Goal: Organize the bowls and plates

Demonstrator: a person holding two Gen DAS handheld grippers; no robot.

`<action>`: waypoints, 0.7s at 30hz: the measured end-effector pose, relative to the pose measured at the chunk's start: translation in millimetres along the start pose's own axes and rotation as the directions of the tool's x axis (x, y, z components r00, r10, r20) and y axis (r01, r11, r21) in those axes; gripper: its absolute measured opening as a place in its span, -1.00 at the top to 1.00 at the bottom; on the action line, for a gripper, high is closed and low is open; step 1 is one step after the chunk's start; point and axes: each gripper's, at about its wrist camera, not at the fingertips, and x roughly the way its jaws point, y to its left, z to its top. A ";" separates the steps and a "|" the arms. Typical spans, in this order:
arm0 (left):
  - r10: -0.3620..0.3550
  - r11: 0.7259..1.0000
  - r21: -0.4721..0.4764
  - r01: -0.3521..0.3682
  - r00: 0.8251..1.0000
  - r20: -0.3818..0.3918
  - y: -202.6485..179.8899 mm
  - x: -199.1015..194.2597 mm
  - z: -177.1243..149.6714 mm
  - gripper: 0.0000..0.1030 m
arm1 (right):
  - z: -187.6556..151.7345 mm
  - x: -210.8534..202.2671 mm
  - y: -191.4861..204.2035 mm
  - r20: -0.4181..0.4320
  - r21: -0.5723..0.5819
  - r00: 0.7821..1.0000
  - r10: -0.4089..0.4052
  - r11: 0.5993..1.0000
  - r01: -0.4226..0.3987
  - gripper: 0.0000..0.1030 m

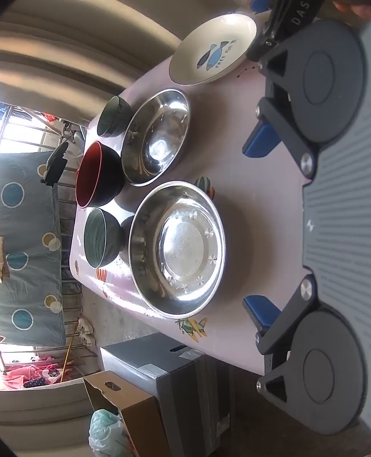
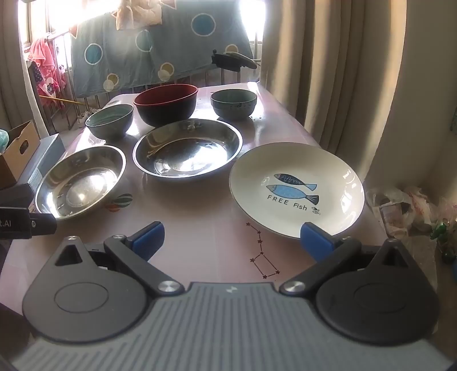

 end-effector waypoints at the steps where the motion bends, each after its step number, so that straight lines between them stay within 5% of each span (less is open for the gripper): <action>1: 0.000 1.000 -0.001 0.000 1.000 -0.001 0.1 -0.1 -0.2 -0.99 | 0.1 0.1 -0.3 0.001 0.000 1.000 0.001 1.000 -0.001 -0.98; 21: -0.024 1.000 0.009 0.025 0.999 -0.034 -8.5 7.5 -1.6 -0.99 | 3.8 8.4 -2.8 -0.037 0.011 0.999 0.009 1.000 -0.009 -0.98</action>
